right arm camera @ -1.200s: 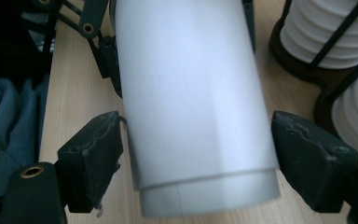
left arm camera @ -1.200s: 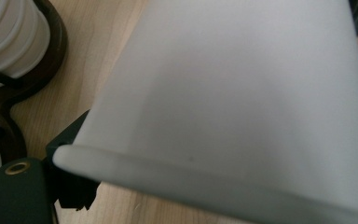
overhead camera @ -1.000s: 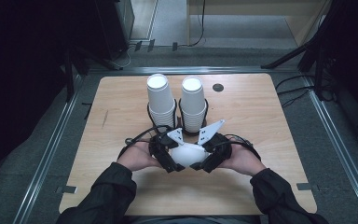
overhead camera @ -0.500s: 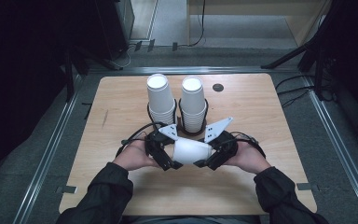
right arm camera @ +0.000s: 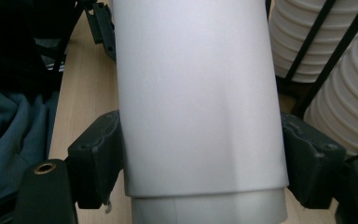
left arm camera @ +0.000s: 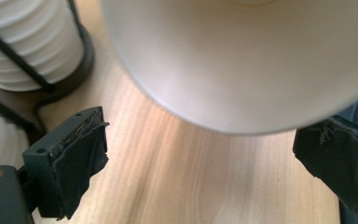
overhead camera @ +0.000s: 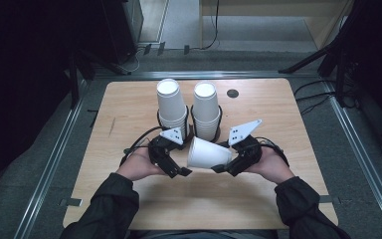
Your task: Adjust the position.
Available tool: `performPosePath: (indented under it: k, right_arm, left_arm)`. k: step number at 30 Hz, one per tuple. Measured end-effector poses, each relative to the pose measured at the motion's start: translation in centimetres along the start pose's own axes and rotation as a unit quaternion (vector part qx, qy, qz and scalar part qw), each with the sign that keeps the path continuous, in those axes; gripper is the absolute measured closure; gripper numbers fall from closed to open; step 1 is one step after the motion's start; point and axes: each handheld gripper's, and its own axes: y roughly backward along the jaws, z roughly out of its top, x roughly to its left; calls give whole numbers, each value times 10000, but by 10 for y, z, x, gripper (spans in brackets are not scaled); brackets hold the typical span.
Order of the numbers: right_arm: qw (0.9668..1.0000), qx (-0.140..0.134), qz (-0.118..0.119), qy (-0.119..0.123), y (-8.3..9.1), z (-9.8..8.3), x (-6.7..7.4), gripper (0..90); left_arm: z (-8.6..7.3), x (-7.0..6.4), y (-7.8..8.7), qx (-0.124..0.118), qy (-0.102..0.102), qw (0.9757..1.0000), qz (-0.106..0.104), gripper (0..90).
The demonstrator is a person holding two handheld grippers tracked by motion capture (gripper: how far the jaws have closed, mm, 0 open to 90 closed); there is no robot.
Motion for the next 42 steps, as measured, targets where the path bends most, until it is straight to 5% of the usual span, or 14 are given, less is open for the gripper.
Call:
performPosePath:
  k: [15, 23, 34, 42]
  right_arm:
    - [9994, -346, 55, 3, 6, -1, -3, 228]
    - [9989, -374, 199, 192, -2, 5, 5, 228]
    - [9989, -198, 300, 303, -11, 8, 9, 234]
    - [9991, -177, 381, 86, -11, 9, 7, 220]
  left_arm:
    - [5, -3, 6, -602, 316, 9976, -162, 30]
    - [9, -7, 6, -893, 429, 9935, -555, 14]
    - [9, -6, 6, -850, 509, 9917, -818, 103]
    - [11, -4, 10, -780, 578, 9916, -859, 138]
